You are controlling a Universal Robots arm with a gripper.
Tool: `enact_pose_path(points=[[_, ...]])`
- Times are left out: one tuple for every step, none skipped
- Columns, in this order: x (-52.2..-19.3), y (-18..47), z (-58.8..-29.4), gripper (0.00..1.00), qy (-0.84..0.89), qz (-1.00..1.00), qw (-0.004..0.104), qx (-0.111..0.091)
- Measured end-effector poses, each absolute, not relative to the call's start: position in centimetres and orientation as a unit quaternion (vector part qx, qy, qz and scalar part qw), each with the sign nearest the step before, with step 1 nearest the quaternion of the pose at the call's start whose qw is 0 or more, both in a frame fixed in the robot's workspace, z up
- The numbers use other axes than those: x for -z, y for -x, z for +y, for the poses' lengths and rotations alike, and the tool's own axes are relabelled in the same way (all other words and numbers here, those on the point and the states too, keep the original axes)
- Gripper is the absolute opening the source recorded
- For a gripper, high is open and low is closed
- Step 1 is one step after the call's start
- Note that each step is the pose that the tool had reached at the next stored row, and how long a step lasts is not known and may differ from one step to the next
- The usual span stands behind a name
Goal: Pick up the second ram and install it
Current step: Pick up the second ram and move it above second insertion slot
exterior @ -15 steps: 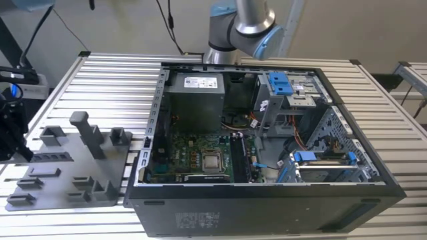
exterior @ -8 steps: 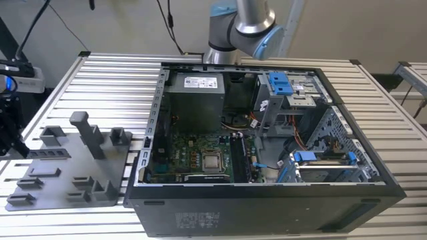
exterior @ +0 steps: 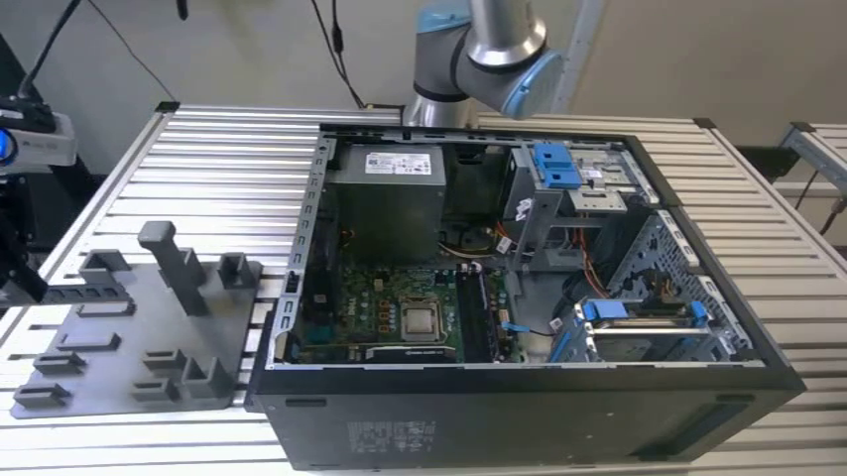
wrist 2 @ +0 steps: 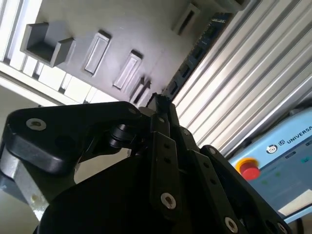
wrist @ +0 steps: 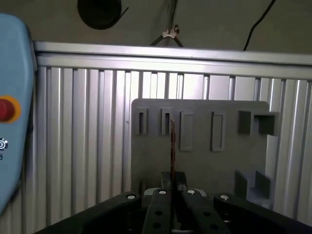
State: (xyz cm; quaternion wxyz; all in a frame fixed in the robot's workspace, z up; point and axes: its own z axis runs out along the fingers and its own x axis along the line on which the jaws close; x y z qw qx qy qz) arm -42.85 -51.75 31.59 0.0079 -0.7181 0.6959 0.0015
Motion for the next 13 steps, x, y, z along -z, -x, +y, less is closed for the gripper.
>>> enact_pose_path(points=[[-31.8, 42.8, -51.8, 0.14, 0.718, 0.696, 0.008, -0.001], [-32.0, 42.8, -51.8, 0.14, 0.718, 0.696, 0.008, -0.001], [-32.2, 42.8, -51.8, 0.14, 0.718, 0.696, 0.008, -0.001], [-32.5, 42.8, -51.8, 0.14, 0.718, 0.696, 0.008, -0.001], [-32.7, 42.8, -51.7, 0.14, 0.718, 0.696, 0.008, -0.001], [-32.9, 42.8, -51.7, 0.14, 0.718, 0.696, 0.008, -0.001], [-33.1, 42.8, -51.7, 0.14, 0.718, 0.696, 0.008, -0.001], [-33.4, 42.8, -51.7, 0.14, 0.718, 0.696, 0.008, -0.001], [-33.6, 42.9, -51.7, 0.14, 0.718, 0.696, 0.008, -0.001], [-33.8, 42.8, -51.7, 0.14, 0.718, 0.696, 0.008, -0.001], [-34.0, 42.8, -51.7, 0.14, 0.718, 0.696, 0.008, -0.001], [-34.2, 42.8, -51.7, 0.14, 0.718, 0.696, 0.008, -0.001], [-34.4, 42.8, -51.7, 0.14, 0.718, 0.696, 0.008, -0.001]])
